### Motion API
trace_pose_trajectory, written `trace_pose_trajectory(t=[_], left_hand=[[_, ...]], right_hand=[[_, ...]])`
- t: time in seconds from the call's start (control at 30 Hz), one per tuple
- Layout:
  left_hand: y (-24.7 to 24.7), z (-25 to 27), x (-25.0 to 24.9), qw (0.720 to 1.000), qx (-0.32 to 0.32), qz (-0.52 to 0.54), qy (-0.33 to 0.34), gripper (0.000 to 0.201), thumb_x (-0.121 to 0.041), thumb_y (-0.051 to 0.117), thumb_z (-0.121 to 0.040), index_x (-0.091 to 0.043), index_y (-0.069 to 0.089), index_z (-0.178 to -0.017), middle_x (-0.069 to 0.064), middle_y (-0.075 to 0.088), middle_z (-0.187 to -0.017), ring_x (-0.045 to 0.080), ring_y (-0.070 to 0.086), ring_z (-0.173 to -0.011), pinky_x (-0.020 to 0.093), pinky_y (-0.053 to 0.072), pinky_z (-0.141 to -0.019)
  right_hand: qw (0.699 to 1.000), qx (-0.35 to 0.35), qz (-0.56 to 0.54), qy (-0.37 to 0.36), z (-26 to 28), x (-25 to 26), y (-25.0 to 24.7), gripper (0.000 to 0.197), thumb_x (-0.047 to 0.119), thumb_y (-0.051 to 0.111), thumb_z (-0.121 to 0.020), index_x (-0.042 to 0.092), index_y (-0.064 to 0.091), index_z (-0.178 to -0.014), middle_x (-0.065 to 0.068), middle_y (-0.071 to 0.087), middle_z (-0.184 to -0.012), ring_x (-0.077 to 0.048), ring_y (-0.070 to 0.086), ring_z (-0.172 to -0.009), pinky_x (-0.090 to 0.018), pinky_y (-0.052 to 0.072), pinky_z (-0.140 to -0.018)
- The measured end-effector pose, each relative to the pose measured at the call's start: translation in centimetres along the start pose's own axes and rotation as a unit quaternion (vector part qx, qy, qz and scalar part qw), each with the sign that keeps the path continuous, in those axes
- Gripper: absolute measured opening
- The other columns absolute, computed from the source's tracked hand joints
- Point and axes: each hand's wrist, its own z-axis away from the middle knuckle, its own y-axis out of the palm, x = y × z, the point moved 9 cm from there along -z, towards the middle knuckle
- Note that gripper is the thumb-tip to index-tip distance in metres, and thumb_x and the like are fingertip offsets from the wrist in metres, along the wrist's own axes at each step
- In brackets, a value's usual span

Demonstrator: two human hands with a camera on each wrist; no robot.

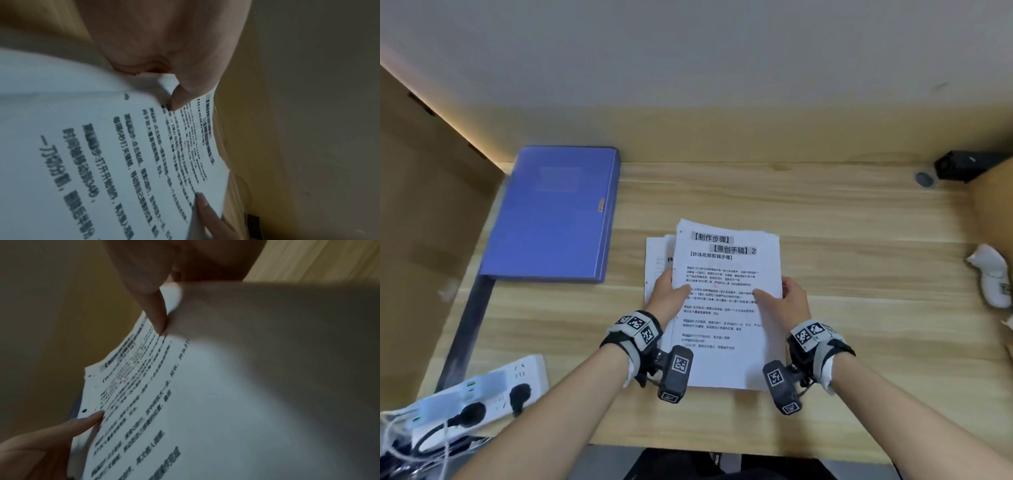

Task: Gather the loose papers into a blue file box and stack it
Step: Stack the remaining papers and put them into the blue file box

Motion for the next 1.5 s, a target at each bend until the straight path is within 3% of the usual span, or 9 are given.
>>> trace_pose_trajectory(t=[0.2,0.37,0.47,0.7,0.9,1.03,1.13,1.3,1.5], left_hand=[[-4.2,-0.5,2.2,0.999,-0.013,-0.053,-0.002,0.041,-0.001,0.055,-0.088,-0.009,0.053,-0.128,0.008,0.066,-0.123,0.024,0.064,-0.109,0.046,0.051,-0.098],[-7.0,-0.1,2.2,0.981,-0.093,-0.171,0.025,0.049,-0.008,0.057,-0.086,-0.012,0.048,-0.134,0.002,0.048,-0.127,0.018,0.050,-0.115,0.037,0.045,-0.102],[-7.1,-0.6,3.0,0.985,-0.085,-0.152,-0.014,0.044,-0.015,0.062,-0.077,-0.017,0.049,-0.119,-0.001,0.046,-0.121,0.022,0.051,-0.113,0.042,0.049,-0.098],[-3.6,-2.3,5.2,0.996,-0.020,0.007,-0.092,0.046,-0.020,0.063,-0.066,-0.021,0.060,-0.112,0.000,0.072,-0.106,0.024,0.069,-0.096,0.049,0.056,-0.090],[-2.6,-0.7,2.3,0.995,-0.025,0.048,-0.087,0.028,0.004,0.056,-0.086,-0.010,0.061,-0.109,0.008,0.070,-0.111,0.029,0.066,-0.103,0.048,0.053,-0.096],[-3.2,0.6,-3.6,0.997,-0.007,0.077,-0.018,0.020,0.001,0.064,-0.085,-0.013,0.067,-0.100,0.011,0.073,-0.106,0.030,0.070,-0.100,0.049,0.055,-0.093],[-3.6,1.7,-9.7,0.993,0.008,0.095,0.074,0.022,0.000,0.070,-0.083,-0.014,0.070,-0.100,0.010,0.076,-0.106,0.027,0.073,-0.098,0.044,0.058,-0.088],[-3.2,5.3,-16.2,0.976,0.063,0.029,0.205,0.036,-0.001,0.077,-0.078,-0.027,0.068,-0.101,-0.016,0.076,-0.090,-0.004,0.071,-0.089,0.009,0.053,-0.071],[-1.6,6.2,-15.2,0.969,0.060,0.019,0.241,0.035,-0.004,0.081,-0.076,0.000,0.070,-0.109,0.011,0.075,-0.106,0.022,0.071,-0.101,0.032,0.057,-0.088]], right_hand=[[0.999,-0.018,0.052,-0.001,1.0,1.2,3.7,0.052,0.016,0.076,-0.077,0.007,0.055,-0.124,-0.004,0.065,-0.107,-0.023,0.063,-0.096,-0.042,0.054,-0.090],[0.992,-0.042,0.114,0.016,0.0,-0.6,3.6,0.057,0.032,0.074,-0.064,0.015,0.060,-0.116,0.001,0.065,-0.109,-0.020,0.065,-0.094,-0.041,0.056,-0.085],[0.990,-0.048,0.130,0.012,-4.0,-5.6,3.6,0.060,0.042,0.066,-0.050,0.024,0.064,-0.107,-0.002,0.067,-0.107,-0.018,0.067,-0.089,-0.040,0.060,-0.078],[0.996,0.011,0.088,0.020,0.8,0.3,6.8,0.045,0.015,0.071,-0.077,0.009,0.054,-0.118,-0.005,0.061,-0.113,-0.024,0.060,-0.096,-0.034,0.049,-0.081],[0.998,0.053,-0.009,0.045,0.7,0.9,5.8,0.037,0.014,0.076,-0.078,0.006,0.062,-0.112,-0.011,0.070,-0.112,-0.027,0.066,-0.093,-0.033,0.053,-0.076],[0.987,0.070,-0.148,0.008,1.5,6.7,3.0,0.032,0.004,0.078,-0.077,0.006,0.069,-0.107,-0.013,0.073,-0.109,-0.019,0.071,-0.082,-0.028,0.056,-0.069],[0.966,0.081,-0.235,-0.076,2.7,12.6,-0.2,0.037,0.002,0.082,-0.071,0.007,0.071,-0.106,-0.014,0.076,-0.105,-0.028,0.074,-0.091,-0.039,0.060,-0.077],[0.938,0.120,-0.253,-0.207,5.3,17.4,-4.0,0.049,0.002,0.080,-0.066,0.011,0.068,-0.113,-0.015,0.073,-0.110,-0.029,0.070,-0.102,-0.043,0.059,-0.082],[0.957,0.083,-0.208,-0.182,5.9,14.4,-5.5,0.044,0.016,0.084,-0.054,0.019,0.067,-0.094,0.013,0.076,-0.078,0.000,0.070,-0.075,-0.012,0.052,-0.060]])
